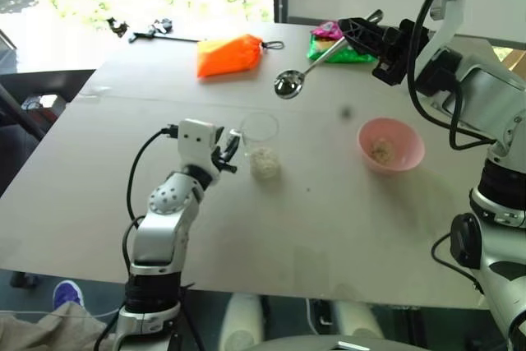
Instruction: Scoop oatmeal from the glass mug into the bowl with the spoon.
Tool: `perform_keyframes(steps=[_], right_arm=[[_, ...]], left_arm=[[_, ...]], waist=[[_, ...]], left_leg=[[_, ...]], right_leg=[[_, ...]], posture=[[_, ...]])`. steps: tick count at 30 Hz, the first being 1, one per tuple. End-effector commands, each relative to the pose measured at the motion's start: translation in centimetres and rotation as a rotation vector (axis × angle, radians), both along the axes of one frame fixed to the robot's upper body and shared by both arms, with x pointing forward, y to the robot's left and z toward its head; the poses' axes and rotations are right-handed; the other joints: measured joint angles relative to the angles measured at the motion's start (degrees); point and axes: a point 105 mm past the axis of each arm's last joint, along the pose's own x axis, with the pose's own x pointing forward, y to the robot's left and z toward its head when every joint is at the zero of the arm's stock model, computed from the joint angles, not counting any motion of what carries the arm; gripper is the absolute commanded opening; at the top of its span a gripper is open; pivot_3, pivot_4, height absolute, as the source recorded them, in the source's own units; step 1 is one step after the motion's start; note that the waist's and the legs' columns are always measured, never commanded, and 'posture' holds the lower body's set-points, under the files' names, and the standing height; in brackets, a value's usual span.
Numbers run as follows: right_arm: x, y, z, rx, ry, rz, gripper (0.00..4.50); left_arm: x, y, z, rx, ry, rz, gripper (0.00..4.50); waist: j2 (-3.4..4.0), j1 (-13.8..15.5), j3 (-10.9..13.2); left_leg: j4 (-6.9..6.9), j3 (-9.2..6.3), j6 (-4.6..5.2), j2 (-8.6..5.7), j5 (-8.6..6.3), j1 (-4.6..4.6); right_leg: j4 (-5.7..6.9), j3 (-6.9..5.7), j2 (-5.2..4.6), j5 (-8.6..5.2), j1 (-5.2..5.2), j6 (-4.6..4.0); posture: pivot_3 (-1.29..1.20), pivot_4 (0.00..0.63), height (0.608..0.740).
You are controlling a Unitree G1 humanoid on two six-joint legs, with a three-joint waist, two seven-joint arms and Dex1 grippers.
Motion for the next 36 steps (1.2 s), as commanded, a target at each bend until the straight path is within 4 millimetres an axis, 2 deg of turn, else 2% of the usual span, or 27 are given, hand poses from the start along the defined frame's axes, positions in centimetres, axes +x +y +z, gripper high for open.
perform_keyframes(steps=[1, 6, 13, 17, 25, 36], right_arm=[[-0.8, -0.1, 1.3, 0.022, -0.063, 0.016, 0.0], [-1.0, 0.1, 1.2, -0.003, -0.075, 0.023, 0.0], [-1.6, 1.2, 1.4, -0.08, -0.129, 0.055, 0.0], [-1.4, 1.9, 1.5, -0.144, -0.172, 0.05, 0.0], [-1.5, 2.9, 1.6, -0.193, -0.233, 0.063, 0.0], [0.0, 5.8, -1.8, -0.479, -0.337, 0.001, 0.0]], left_arm=[[-0.2, 0.0, 1.5, 0.002, -0.055, 0.005, 0.04], [0.0, 0.2, 1.9, -0.014, -0.071, 0.022, 0.04], [1.4, -0.4, 5.1, 0.007, -0.194, 0.036, 0.04], [2.5, -1.3, 6.6, 0.081, -0.275, 0.001, 0.04], [3.1, -1.9, 6.7, 0.101, -0.304, -0.015, 0.04], [2.8, -3.0, 8.2, 0.169, -0.395, -0.034, 0.04]], waist=[[0.0, 0.0, 0.0], [0.0, 0.0, 0.0], [0.0, 0.1, 0.0], [0.0, 0.1, 0.0], [0.0, 0.1, 0.0], [0.0, 0.1, 0.0]], left_leg=[[0.0, 0.0, 0.0, 0.0, 0.0, 0.0], [0.0, 0.01, 0.0, 0.0, 0.0, 0.0], [0.0, -0.01, 0.0, -0.01, 0.0, -0.03], [0.0, 0.01, 0.0, -0.02, 0.0, -0.03], [-0.02, 0.01, -0.01, -0.01, 0.0, -0.06], [-0.02, 0.0, -0.01, -0.01, 0.01, -0.07]], right_leg=[[0.0, 0.01, 0.0, 0.0, 0.0, 0.0], [0.0, 0.01, 0.0, 0.0, 0.0, 0.0], [-0.01, -0.02, 0.0, 0.0, 0.0, 0.0], [-0.04, -0.02, 0.0, 0.0, -0.01, 0.0], [-0.12, -0.02, 0.01, 0.0, -0.01, 0.0], [-0.14, -0.05, 0.01, 0.0, -0.01, 0.0]], posture=[[0.0, 0.15, 0.74], [0.0, 0.15, 0.74], [0.0, 0.15, 0.74], [0.0, 0.15, 0.74], [0.0, 0.15, 0.74], [0.0, 0.15, 0.74]])
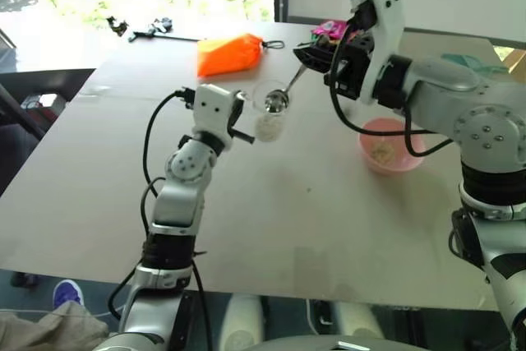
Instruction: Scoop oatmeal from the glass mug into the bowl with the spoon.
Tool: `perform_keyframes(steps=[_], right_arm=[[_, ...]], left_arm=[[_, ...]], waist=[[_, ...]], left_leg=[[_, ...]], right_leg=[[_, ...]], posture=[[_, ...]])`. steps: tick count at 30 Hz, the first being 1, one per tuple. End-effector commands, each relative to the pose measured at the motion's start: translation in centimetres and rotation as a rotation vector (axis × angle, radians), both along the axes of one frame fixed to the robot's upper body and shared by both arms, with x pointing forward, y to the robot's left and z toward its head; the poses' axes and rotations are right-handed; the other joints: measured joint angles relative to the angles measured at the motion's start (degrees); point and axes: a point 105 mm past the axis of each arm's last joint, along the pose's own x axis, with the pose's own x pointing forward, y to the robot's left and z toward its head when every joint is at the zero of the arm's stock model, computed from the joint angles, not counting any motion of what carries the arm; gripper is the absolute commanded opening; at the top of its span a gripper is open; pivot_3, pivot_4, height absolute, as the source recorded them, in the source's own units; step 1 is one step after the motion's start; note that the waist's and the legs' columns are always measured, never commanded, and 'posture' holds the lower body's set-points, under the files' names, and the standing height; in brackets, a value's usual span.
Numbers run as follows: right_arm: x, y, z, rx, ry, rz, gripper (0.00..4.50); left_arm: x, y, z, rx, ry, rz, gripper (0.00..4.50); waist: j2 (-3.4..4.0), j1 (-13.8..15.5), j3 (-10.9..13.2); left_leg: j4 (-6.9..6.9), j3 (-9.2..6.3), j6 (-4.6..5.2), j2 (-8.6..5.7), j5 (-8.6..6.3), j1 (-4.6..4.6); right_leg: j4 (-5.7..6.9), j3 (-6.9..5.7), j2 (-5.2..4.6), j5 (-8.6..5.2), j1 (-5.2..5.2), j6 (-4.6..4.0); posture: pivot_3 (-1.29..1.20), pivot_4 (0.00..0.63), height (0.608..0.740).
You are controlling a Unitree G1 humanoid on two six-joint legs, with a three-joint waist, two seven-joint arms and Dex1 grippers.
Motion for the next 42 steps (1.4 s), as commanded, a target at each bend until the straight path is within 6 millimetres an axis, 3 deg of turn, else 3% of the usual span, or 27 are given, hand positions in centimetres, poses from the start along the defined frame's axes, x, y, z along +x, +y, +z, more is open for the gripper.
perform_keyframes(steps=[1, 7, 15, 21, 26, 33, 42], right_arm=[[0.2, 0.6, 0.2, -0.058, -0.099, -0.024, 0.0], [0.6, 1.9, -1.9, -0.112, -0.08, 0.003, 0.0], [0.0, 2.4, -2.1, -0.022, 0.048, 0.074, 0.0], [0.2, 2.0, -0.9, 0.106, 0.157, 0.089, 0.0], [0.7, 0.5, 1.0, 0.24, 0.261, 0.096, 0.0], [1.3, -0.8, 2.0, 0.368, 0.394, 0.098, 0.0], [2.2, -1.9, 2.5, 0.452, 0.497, 0.076, 0.0]], left_arm=[[-0.6, -0.3, 2.7, 0.02, -0.125, -0.004, 0.04], [-0.9, -0.9, 3.0, 0.06, -0.164, -0.012, 0.04], [-0.9, -1.0, 2.7, 0.048, -0.164, -0.009, 0.04], [-0.7, -1.0, 2.4, 0.022, -0.16, -0.016, 0.04], [-0.6, -0.3, 1.8, 0.002, -0.143, -0.009, 0.04], [-0.3, 0.4, 1.8, -0.029, -0.131, 0.007, 0.04], [0.1, 0.0, 1.8, -0.025, -0.117, -0.004, 0.04]], waist=[[0.0, 0.0, 0.0], [0.0, 0.0, 0.0], [0.0, 0.0, 0.0], [0.0, 0.0, 0.0], [0.0, 0.0, 0.0], [0.0, 0.0, 0.0], [0.01, 0.0, 0.0]], left_leg=[[0.0, 0.02, 0.0, 0.0, 0.0, 0.0], [0.0, 0.01, -0.01, 0.0, 0.0, 0.0], [0.0, 0.01, -0.02, 0.0, 0.01, -0.01], [0.0, 0.01, -0.03, 0.0, 0.01, 0.0], [0.01, 0.03, -0.03, 0.0, 0.02, 0.0], [0.0, 0.04, -0.03, 0.0, 0.02, 0.0], [-0.01, 0.04, -0.03, 0.0, 0.02, 0.0]], right_leg=[[0.0, 0.01, 0.0, 0.0, 0.0, 0.0], [-0.01, -0.01, 0.0, 0.0, 0.0, 0.0], [-0.01, -0.03, 0.0, 0.0, 0.0, 0.0], [0.0, -0.03, 0.0, 0.0, 0.01, 0.0], [0.02, -0.02, 0.0, 0.0, 0.0, 0.0], [0.03, -0.02, -0.01, 0.0, 0.0, 0.0], [0.03, -0.02, -0.01, 0.0, 0.0, 0.0]], posture=[[0.0, 0.15, 0.74], [0.0, 0.15, 0.74], [0.0, 0.15, 0.74], [0.0, 0.15, 0.74], [0.0, 0.15, 0.74], [0.0, 0.15, 0.74], [0.0, 0.15, 0.74]])
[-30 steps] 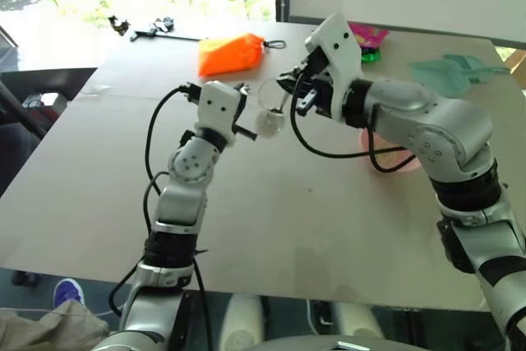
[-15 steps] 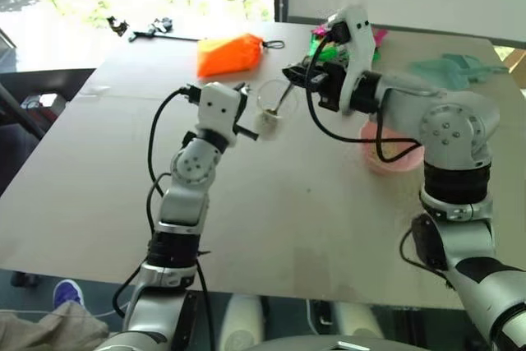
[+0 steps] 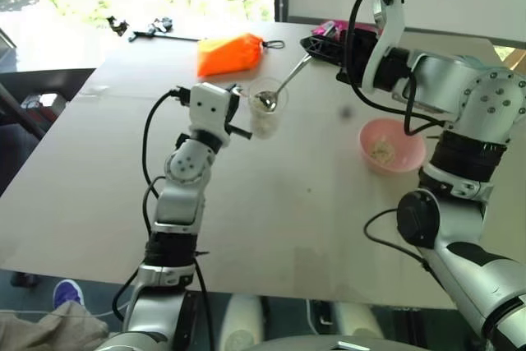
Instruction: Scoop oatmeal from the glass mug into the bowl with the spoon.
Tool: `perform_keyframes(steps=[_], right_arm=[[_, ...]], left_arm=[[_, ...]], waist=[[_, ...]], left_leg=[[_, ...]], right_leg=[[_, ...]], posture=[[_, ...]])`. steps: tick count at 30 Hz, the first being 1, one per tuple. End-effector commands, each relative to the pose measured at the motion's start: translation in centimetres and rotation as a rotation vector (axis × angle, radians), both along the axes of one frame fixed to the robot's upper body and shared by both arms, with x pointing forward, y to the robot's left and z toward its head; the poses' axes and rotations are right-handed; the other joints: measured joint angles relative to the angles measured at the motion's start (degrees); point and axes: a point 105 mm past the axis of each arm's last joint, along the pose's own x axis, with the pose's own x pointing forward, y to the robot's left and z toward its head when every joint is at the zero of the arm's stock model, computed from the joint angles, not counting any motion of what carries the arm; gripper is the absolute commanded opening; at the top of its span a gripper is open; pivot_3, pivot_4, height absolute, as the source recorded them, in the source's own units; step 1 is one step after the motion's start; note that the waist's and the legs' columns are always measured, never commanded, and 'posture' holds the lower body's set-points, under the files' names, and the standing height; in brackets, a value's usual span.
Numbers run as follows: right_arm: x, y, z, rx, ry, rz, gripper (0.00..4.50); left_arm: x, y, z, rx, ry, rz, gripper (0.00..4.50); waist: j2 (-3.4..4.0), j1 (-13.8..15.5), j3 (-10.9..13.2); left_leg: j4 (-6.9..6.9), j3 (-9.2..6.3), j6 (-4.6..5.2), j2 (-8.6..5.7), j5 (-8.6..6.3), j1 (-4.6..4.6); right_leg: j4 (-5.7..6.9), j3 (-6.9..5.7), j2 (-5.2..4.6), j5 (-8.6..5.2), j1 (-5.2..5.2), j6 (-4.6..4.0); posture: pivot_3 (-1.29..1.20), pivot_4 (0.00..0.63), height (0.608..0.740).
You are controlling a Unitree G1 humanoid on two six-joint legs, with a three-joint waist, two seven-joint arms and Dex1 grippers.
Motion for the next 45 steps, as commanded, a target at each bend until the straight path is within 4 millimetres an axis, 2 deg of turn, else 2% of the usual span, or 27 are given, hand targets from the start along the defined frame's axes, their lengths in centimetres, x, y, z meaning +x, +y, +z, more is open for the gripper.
perform_keyframes(steps=[1, 11, 15, 25, 29, 32, 37, 45], right_arm=[[-0.6, 0.1, 1.8, 0.059, -0.017, 0.045, 0.0], [1.3, -2.5, 0.2, 0.066, 0.133, -0.048, 0.0], [2.3, -4.7, -0.3, 0.06, 0.168, -0.118, 0.0], [4.3, -10.2, 0.0, 0.07, 0.201, -0.253, 0.0], [5.2, -12.7, -0.7, 0.077, 0.233, -0.32, 0.0], [5.5, -13.6, -0.9, 0.08, 0.246, -0.33, 0.0], [5.7, -14.9, -1.1, 0.117, 0.272, -0.35, 0.0], [5.7, -16.3, -0.8, 0.223, 0.319, -0.366, 0.0]], left_arm=[[0.0, -0.7, 1.8, -0.008, -0.064, -0.024, 0.04], [1.1, -3.0, 2.0, -0.03, -0.052, -0.079, 0.04], [1.8, -5.4, 2.3, -0.037, -0.04, -0.121, 0.04], [5.1, -11.2, 2.5, -0.08, 0.022, -0.199, 0.04], [5.7, -14.0, 2.6, -0.066, 0.039, -0.26, 0.04], [6.0, -15.5, 2.7, -0.057, 0.049, -0.292, 0.04], [6.4, -16.3, 2.7, -0.037, 0.057, -0.304, 0.04], [6.7, -15.5, 1.6, 0.004, 0.068, -0.295, 0.04]], waist=[[0.0, 0.0, 0.0], [0.01, 0.0, 0.0], [0.01, 0.2, 0.0], [0.03, 0.0, 0.0], [0.07, 0.1, 0.0], [0.1, 0.1, 0.1], [0.29, -0.1, 0.2], [0.38, 0.1, 0.2]], left_leg=[[0.0, -0.01, 0.0, 0.0, 0.0, 0.0], [0.0, 0.0, 0.0, -0.01, 0.0, -0.02], [0.0, -0.03, 0.01, -0.02, 0.0, -0.05], [-0.1, -0.03, 0.03, -0.08, -0.01, -0.08], [-0.19, -0.02, 0.02, -0.1, -0.01, -0.07], [-0.21, -0.02, 0.02, -0.12, -0.01, -0.08], [-0.25, -0.01, 0.02, -0.12, -0.01, -0.05], [-0.26, 0.01, -0.21, -0.13, 0.12, -0.05]], right_leg=[[0.0, -0.01, 0.0, 0.0, 0.0, 0.0], [-0.01, 0.0, 0.0, 0.0, 0.0, 0.0], [-0.04, -0.01, 0.0, 0.0, 0.0, 0.0], [-0.21, 0.02, 0.01, 0.01, 0.0, 0.03], [-0.26, 0.03, 0.01, 0.0, -0.02, 0.03], [-0.28, 0.04, 0.0, 0.0, -0.02, 0.03], [-0.28, 0.06, 0.01, 0.0, -0.04, 0.04], [-0.28, 0.07, 0.0, 0.0, -0.04, 0.04]], posture=[[0.0, 0.15, 0.74], [0.0, 0.15, 0.74], [0.0, 0.15, 0.74], [0.0, 0.15, 0.74], [0.0, 0.15, 0.74], [0.0, 0.15, 0.74], [0.0, 0.15, 0.74], [0.0, 0.15, 0.74]])
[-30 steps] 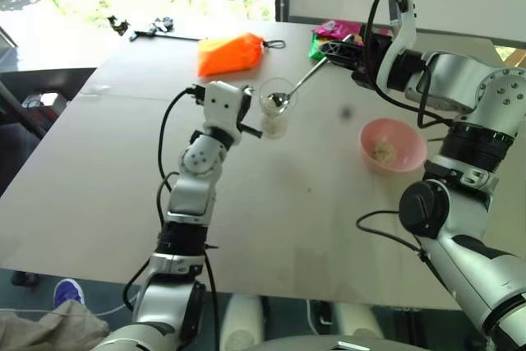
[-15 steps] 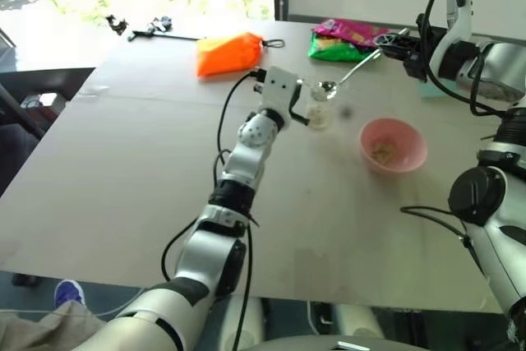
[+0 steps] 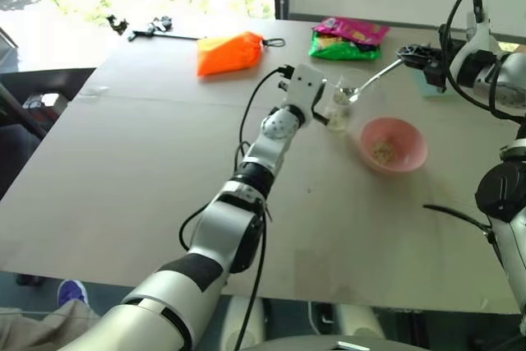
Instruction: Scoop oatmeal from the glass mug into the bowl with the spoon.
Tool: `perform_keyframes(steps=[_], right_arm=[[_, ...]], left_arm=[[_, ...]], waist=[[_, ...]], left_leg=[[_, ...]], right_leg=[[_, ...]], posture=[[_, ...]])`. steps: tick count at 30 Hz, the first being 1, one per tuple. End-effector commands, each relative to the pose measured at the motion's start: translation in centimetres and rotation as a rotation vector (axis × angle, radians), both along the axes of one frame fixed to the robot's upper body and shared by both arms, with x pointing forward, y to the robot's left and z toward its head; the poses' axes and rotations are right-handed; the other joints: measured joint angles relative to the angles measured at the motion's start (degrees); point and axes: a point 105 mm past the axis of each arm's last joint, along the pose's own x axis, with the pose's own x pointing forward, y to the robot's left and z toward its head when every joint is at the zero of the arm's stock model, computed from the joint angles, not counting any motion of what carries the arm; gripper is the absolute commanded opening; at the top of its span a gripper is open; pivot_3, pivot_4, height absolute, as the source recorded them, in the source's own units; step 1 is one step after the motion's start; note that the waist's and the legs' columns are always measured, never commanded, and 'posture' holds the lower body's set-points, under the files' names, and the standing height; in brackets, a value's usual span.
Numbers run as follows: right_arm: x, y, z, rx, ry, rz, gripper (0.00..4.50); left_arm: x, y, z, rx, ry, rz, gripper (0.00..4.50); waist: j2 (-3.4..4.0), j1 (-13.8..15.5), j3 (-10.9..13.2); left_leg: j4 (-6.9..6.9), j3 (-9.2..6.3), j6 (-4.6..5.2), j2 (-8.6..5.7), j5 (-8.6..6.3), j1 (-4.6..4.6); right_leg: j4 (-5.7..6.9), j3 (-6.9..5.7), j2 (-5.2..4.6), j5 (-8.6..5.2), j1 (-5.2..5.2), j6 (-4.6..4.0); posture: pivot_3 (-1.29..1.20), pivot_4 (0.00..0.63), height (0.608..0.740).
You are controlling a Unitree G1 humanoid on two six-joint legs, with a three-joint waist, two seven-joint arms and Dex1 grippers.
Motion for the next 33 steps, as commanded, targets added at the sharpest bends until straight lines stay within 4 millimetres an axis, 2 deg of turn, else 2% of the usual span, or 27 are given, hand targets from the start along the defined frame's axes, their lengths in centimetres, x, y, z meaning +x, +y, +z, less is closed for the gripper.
perform_keyframes(steps=[1, 10, 19, 28, 33], right_arm=[[-0.4, -1.0, 2.7, 0.04, -0.067, -0.025, 0.0], [-0.7, -1.6, 3.8, 0.039, -0.107, -0.034, 0.0], [-0.9, -2.8, 4.9, 0.034, -0.147, -0.057, 0.0], [-1.3, -4.1, 5.5, 0.064, -0.157, -0.078, 0.0], [-2.1, -5.8, 5.5, 0.059, -0.156, -0.106, 0.0]], left_arm=[[-0.3, -0.8, 3.1, -0.01, -0.117, -0.033, 0.04], [-0.1, 0.0, 2.8, 0.019, -0.129, -0.019, 0.04], [0.5, 1.2, 3.5, 0.023, -0.136, 0.017, 0.04], [0.5, 0.1, 4.5, 0.065, -0.168, 0.006, 0.04], [0.2, -0.9, 4.8, 0.105, -0.188, -0.013, 0.04]], waist=[[0.01, 0.1, 0.0], [0.02, 0.1, 0.0], [0.04, 0.1, 0.0], [0.07, 0.4, 0.0], [0.15, 1.0, 0.1]], left_leg=[[0.0, -0.01, 0.0, 0.0, 0.0, 0.0], [0.0, -0.02, 0.0, -0.01, 0.0, 0.0], [0.0, -0.01, 0.0, -0.01, 0.0, 0.0], [0.0, -0.02, 0.0, -0.03, 0.0, -0.01], [0.01, -0.03, -0.01, -0.04, 0.0, -0.02]], right_leg=[[0.0, 0.0, 0.0, 0.0, 0.0, 0.0], [0.01, 0.0, 0.0, 0.0, 0.0, 0.01], [0.01, 0.0, 0.0, 0.0, 0.0, 0.0], [0.0, 0.0, 0.0, -0.01, 0.0, 0.01], [0.0, 0.01, 0.0, -0.01, 0.0, 0.01]], posture=[[0.0, 0.15, 0.74], [0.0, 0.15, 0.74], [0.0, 0.15, 0.74], [0.0, 0.15, 0.74], [0.0, 0.15, 0.74]])
